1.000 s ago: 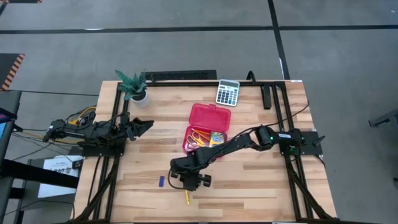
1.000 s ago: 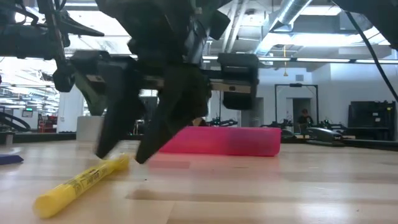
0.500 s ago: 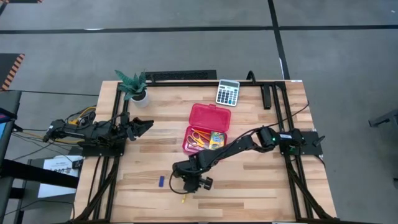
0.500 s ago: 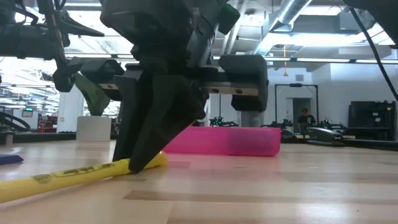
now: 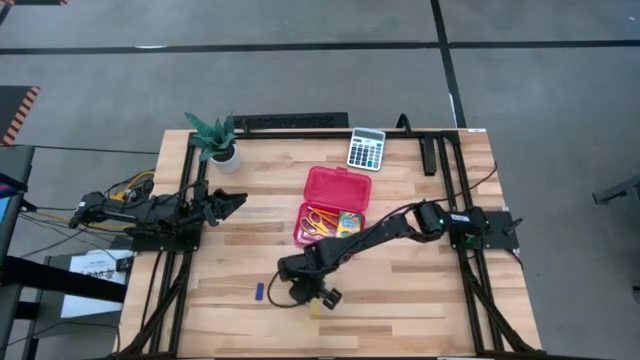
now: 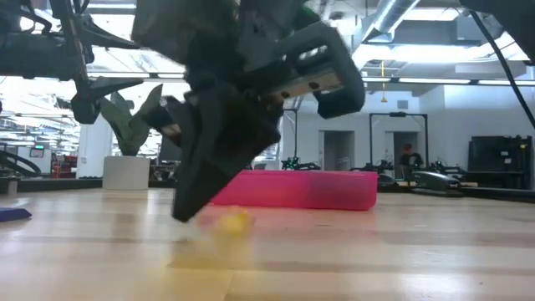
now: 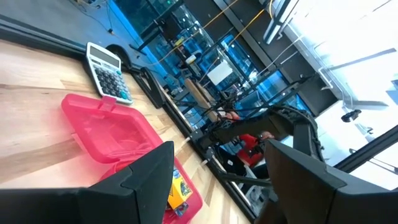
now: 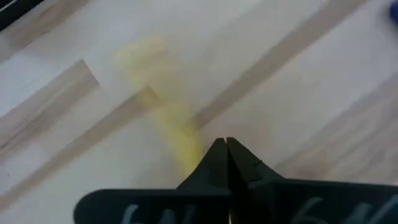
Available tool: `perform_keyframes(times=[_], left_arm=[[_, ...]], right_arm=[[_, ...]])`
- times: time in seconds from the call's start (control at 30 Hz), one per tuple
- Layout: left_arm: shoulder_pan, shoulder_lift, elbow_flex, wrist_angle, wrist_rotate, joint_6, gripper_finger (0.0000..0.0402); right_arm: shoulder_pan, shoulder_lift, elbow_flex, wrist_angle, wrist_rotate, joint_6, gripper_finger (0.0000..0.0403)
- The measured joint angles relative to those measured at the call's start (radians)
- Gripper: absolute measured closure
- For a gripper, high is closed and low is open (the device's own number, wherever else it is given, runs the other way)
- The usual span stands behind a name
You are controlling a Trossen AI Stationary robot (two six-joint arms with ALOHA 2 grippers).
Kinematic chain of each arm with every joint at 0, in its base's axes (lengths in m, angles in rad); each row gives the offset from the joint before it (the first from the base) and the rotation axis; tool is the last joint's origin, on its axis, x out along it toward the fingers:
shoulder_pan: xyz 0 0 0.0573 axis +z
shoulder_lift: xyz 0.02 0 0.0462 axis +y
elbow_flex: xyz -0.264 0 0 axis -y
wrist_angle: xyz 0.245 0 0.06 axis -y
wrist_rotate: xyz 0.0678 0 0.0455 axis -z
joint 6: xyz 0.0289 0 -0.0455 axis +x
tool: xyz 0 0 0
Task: Pack school essentials
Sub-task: Put the yellow pen into the red supply box
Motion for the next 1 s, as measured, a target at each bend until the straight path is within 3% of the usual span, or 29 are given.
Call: perform_keyframes(times=[0.23, 0.37, 0.47, 0.63, 0.73, 0.87, 1.0], left_arm=[[0.000, 0.000, 0.000, 0.000, 0.000, 0.000, 0.0164], [0.000, 0.000, 0.000, 0.000, 0.005, -0.010, 0.0164], [0.000, 0.000, 0.000, 0.000, 0.011, -0.018, 0.0164], [0.000, 0.000, 0.000, -0.001, 0.020, -0.017, 0.0164], [0.000, 0.000, 0.000, -0.001, 0.020, -0.017, 0.0164], [0.000, 0.000, 0.000, -0.002, 0.020, -0.017, 0.0164], [0.000, 0.000, 0.000, -0.002, 0.019, -0.017, 0.0164]], right_arm=[[-0.024, -0.018, 0.002, -0.002, -0.065, 0.063, 0.0399], [-0.021, -0.020, 0.003, -0.042, -0.099, 0.257, 0.0389], [-0.026, -0.051, 0.001, -0.162, -0.129, 0.431, 0.0357], [-0.004, -0.156, 0.002, -0.255, -0.148, 0.477, 0.0294], [0.013, -0.235, 0.004, -0.285, -0.062, 0.555, 0.0270], [0.036, -0.282, -0.017, -0.358, 0.189, 0.774, 0.0250], [0.102, -0.284, -0.053, -0.287, 0.227, 0.898, 0.0219]])
